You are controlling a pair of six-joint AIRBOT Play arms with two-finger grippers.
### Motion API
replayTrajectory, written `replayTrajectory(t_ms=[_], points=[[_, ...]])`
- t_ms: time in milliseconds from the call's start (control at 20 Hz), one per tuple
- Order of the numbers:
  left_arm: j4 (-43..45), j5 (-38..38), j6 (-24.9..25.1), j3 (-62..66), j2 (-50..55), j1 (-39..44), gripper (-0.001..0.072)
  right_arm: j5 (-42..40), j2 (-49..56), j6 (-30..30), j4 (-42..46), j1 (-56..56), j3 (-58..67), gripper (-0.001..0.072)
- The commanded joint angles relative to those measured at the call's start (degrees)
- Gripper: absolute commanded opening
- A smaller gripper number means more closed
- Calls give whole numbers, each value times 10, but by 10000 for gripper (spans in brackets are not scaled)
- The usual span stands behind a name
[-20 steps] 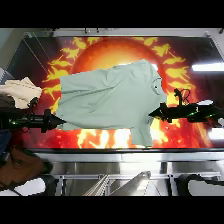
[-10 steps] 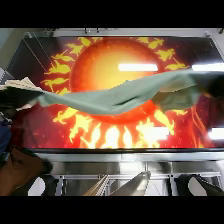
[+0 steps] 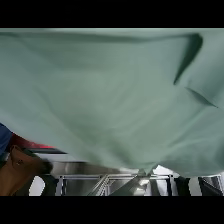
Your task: Fold the shirts.
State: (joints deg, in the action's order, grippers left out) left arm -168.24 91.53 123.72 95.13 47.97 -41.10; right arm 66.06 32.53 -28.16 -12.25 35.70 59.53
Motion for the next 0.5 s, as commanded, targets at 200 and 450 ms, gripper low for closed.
replayTrajectory(t_ms=[200, 450], points=[[141, -66, 45, -233, 222, 242, 18, -14, 354, -16, 95, -201, 8, 22], [140, -130, 75, -260, 434, 234, 18, -75, 572, -2, 95, -240, 35, 22]])
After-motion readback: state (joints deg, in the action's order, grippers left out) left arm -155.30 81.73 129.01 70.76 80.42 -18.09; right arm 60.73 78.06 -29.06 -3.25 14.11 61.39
